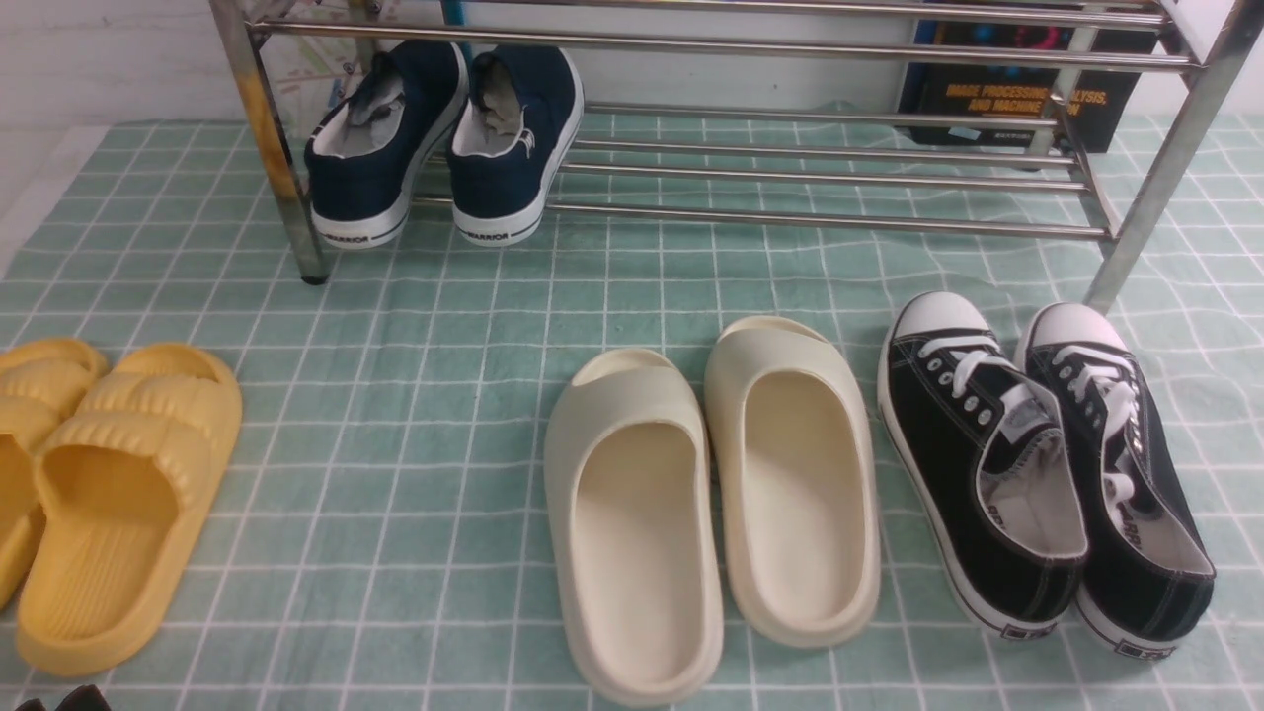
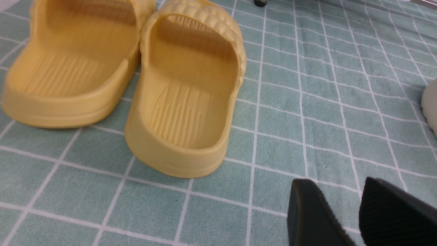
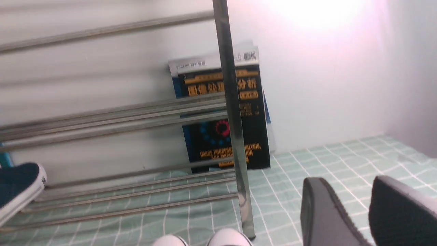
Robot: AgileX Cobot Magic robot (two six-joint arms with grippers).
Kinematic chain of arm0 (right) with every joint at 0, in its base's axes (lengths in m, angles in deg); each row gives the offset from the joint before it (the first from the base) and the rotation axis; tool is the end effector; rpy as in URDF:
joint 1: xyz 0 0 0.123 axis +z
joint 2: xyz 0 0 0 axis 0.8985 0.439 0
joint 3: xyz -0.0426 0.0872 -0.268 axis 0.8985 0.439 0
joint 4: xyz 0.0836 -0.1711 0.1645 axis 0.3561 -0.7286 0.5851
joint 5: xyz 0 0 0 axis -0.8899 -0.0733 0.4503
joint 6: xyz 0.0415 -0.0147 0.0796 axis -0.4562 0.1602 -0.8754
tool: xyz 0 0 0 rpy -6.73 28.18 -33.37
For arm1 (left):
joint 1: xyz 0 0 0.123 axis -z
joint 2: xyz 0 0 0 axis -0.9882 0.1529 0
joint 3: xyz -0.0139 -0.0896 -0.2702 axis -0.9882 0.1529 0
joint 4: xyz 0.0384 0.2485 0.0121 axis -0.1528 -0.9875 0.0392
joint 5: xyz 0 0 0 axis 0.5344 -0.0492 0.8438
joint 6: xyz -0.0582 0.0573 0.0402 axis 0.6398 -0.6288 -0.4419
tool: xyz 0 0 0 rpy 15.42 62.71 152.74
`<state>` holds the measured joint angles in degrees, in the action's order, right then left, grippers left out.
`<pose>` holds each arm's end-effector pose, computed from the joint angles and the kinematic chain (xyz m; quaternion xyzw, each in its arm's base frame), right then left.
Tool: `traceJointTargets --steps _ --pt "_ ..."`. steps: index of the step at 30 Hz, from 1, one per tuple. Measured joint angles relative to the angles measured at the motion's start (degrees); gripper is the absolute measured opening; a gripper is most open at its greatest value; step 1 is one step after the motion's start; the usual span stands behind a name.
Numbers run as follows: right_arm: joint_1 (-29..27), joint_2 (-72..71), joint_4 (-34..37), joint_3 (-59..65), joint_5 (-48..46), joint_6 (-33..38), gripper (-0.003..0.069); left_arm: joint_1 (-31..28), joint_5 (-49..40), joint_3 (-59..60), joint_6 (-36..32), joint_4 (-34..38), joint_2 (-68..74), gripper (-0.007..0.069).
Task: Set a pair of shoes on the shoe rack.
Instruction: Use the right arm to grab the shoe closest to it
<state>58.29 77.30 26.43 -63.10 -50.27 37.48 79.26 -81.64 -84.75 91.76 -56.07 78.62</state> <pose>0.0316 -0.0057 0.2858 0.1084 0.6395 0.0313 0.7605 0.0524 0.0009 0.1690 -0.1179 0.8011 -0.0719 0.5824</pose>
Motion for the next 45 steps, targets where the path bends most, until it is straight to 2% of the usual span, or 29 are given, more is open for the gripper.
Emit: traceJointTargets --steps 12,18,21,26,28,29,32,37,43,45 --pt "0.0 -0.1 1.7 -1.4 -2.1 -1.4 0.0246 0.0 0.0 0.0 0.0 0.0 0.0 0.0238" --pt "0.0 2.1 3.5 -1.9 -8.7 -1.4 0.0224 0.0 0.0 0.0 0.0 0.0 0.0 0.0238" --pt "0.0 10.0 5.9 -5.4 -15.6 1.3 0.0178 0.0 0.0 0.0 0.0 0.0 0.0 0.0238" --pt "2.2 24.5 11.2 -13.3 -24.1 11.2 0.0083 0.0 0.0 0.0 0.0 0.0 0.0 0.0238" --pt "6.0 35.5 16.5 -20.2 -31.5 18.4 0.0005 0.0 0.0 0.0 0.0 0.1 0.0 0.0238" --pt "7.7 39.5 17.9 -22.5 -34.3 20.5 -0.0002 0.0 0.0 0.0 0.0 0.1 0.0 0.0238" --pt "13.4 49.8 19.7 -28.8 -41.0 24.7 -0.0003 0.0 0.0 0.0 0.0 0.2 0.0 0.0238" --pt "20.6 64.2 19.8 -38.5 -47.3 26.1 -0.0002 0.0 0.0 0.0 0.0 0.2 0.0 0.0238" --pt "21.8 78.0 19.4 -46.0 -48.1 26.5 0.0023 0.0 0.0 0.0 0.0 0.2 0.0 0.0238" --pt "22.4 83.8 19.1 -48.7 -49.5 26.5 0.0078 0.0 0.0 0.0 0.0 0.2 0.0 0.0238"
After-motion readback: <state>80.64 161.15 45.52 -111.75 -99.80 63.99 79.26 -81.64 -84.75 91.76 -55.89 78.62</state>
